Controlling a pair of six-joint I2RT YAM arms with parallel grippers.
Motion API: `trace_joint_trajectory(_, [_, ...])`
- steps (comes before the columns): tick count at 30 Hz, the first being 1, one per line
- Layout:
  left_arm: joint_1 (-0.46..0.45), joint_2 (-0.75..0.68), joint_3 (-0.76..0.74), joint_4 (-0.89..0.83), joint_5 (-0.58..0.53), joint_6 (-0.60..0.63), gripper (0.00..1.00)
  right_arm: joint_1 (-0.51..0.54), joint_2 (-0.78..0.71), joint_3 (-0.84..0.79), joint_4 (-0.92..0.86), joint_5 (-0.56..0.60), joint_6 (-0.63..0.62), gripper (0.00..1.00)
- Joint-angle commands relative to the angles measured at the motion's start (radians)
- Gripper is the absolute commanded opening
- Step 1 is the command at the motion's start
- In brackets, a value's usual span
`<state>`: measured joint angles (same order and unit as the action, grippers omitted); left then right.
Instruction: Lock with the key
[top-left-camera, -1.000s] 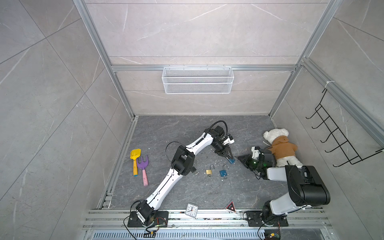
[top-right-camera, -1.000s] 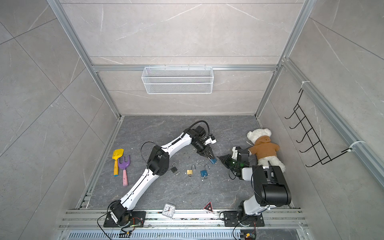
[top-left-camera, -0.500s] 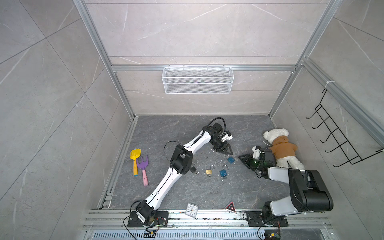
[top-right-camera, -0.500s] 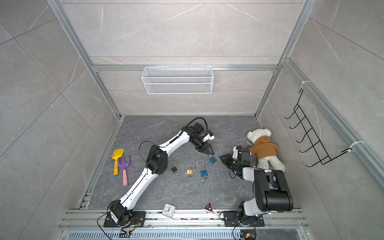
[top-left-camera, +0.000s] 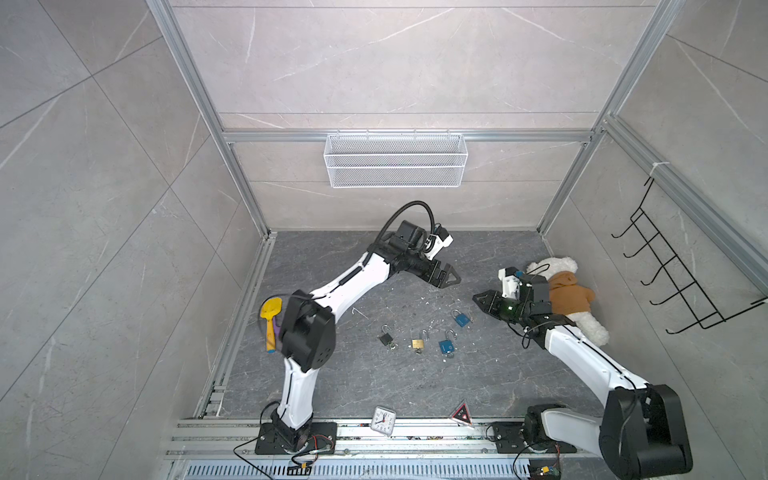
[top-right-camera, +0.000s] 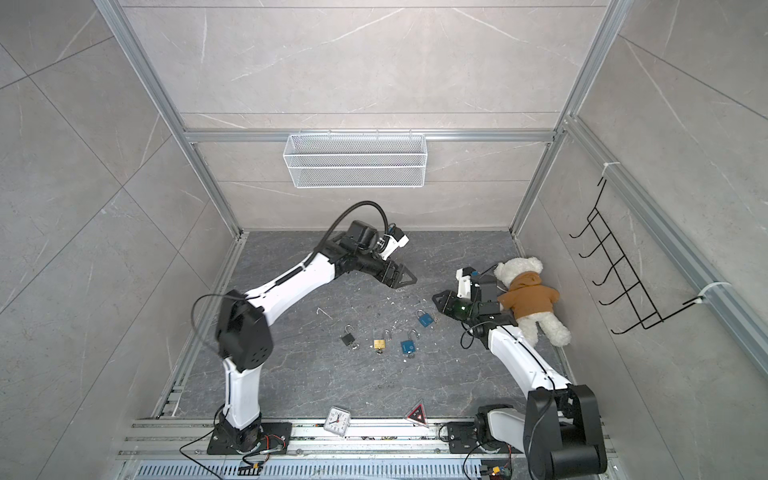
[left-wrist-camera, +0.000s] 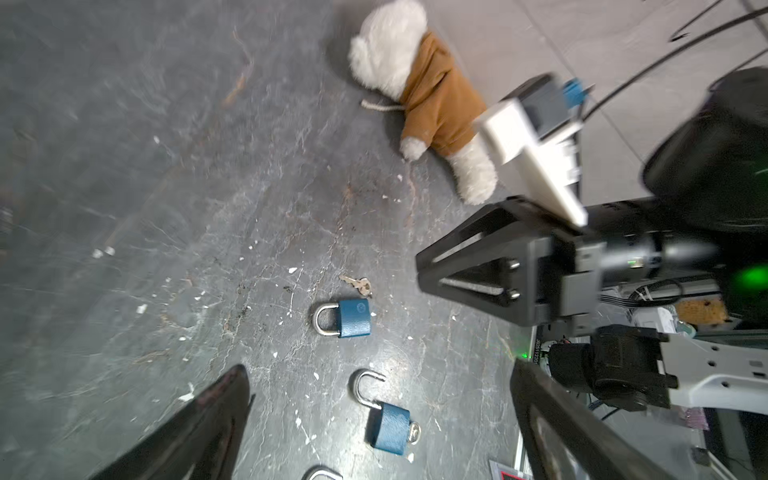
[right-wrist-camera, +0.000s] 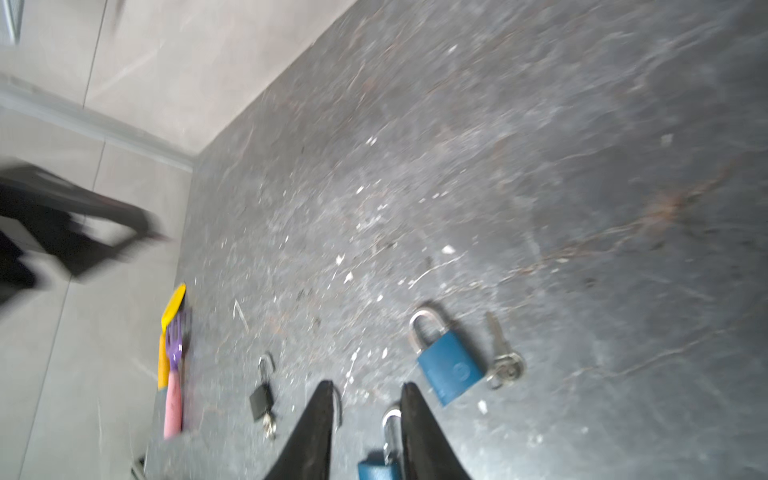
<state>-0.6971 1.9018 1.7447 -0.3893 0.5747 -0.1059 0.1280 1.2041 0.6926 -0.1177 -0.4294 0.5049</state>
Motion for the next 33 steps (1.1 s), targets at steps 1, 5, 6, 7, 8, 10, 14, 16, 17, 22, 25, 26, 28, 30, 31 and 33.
trace_joint_trajectory(1, [-0.007,-0.152,-0.169,0.239,-0.101,-0.091,1.0,0.084,-0.029,0.037,-0.203,0.103,-0.08,0.36])
trace_joint_trajectory(5, [-0.025,-0.327,-0.43,0.386,-0.242,-0.231,1.0,0.172,-0.041,0.063,-0.296,0.186,-0.088,0.44])
trace_joint_trajectory(6, [-0.027,-0.369,-0.486,0.404,-0.287,-0.277,1.0,0.192,-0.042,0.067,-0.31,0.205,-0.084,0.45])
trace_joint_trajectory(7, [-0.027,-0.402,-0.532,0.413,-0.314,-0.31,1.0,0.208,-0.04,0.068,-0.32,0.222,-0.079,0.46])
trace_joint_trajectory(8, [-0.027,-0.436,-0.582,0.41,-0.34,-0.332,1.0,0.224,-0.04,0.068,-0.327,0.237,-0.072,0.46])
trace_joint_trajectory(10, [-0.027,-0.503,-0.681,0.408,-0.394,-0.367,1.0,0.259,-0.035,0.063,-0.331,0.276,-0.055,0.46])
trace_joint_trajectory(14, [-0.028,-0.609,-0.869,0.443,-0.411,-0.379,1.0,0.346,0.012,0.054,-0.324,0.338,-0.024,0.47])
trace_joint_trajectory(16, [-0.027,-0.642,-0.931,0.453,-0.407,-0.403,1.0,0.392,0.05,0.06,-0.32,0.366,-0.014,0.47])
trace_joint_trajectory(17, [-0.027,-0.659,-0.959,0.467,-0.406,-0.417,1.0,0.414,0.071,0.064,-0.315,0.381,-0.01,0.49])
trace_joint_trajectory(22, [-0.027,-0.713,-1.037,0.526,-0.388,-0.447,1.0,0.48,0.171,0.09,-0.305,0.429,-0.012,0.53])
trace_joint_trajectory(25, [-0.027,-0.733,-1.053,0.532,-0.388,-0.449,1.0,0.527,0.219,0.115,-0.318,0.48,-0.013,0.58])
trace_joint_trajectory(26, [-0.027,-0.739,-1.062,0.538,-0.389,-0.449,1.0,0.54,0.23,0.121,-0.323,0.498,-0.014,0.62])
trace_joint_trajectory(28, [-0.027,-0.756,-1.086,0.556,-0.392,-0.451,1.0,0.572,0.258,0.132,-0.335,0.541,-0.019,0.63])
trace_joint_trajectory(30, [-0.027,-0.768,-1.098,0.558,-0.398,-0.45,1.0,0.585,0.286,0.147,-0.354,0.563,-0.014,0.63])
trace_joint_trajectory(31, [-0.027,-0.772,-1.102,0.555,-0.399,-0.449,1.0,0.592,0.298,0.15,-0.36,0.572,-0.01,0.62])
trace_joint_trajectory(33, [-0.027,-0.773,-1.101,0.55,-0.4,-0.443,1.0,0.603,0.311,0.153,-0.362,0.592,0.001,0.61])
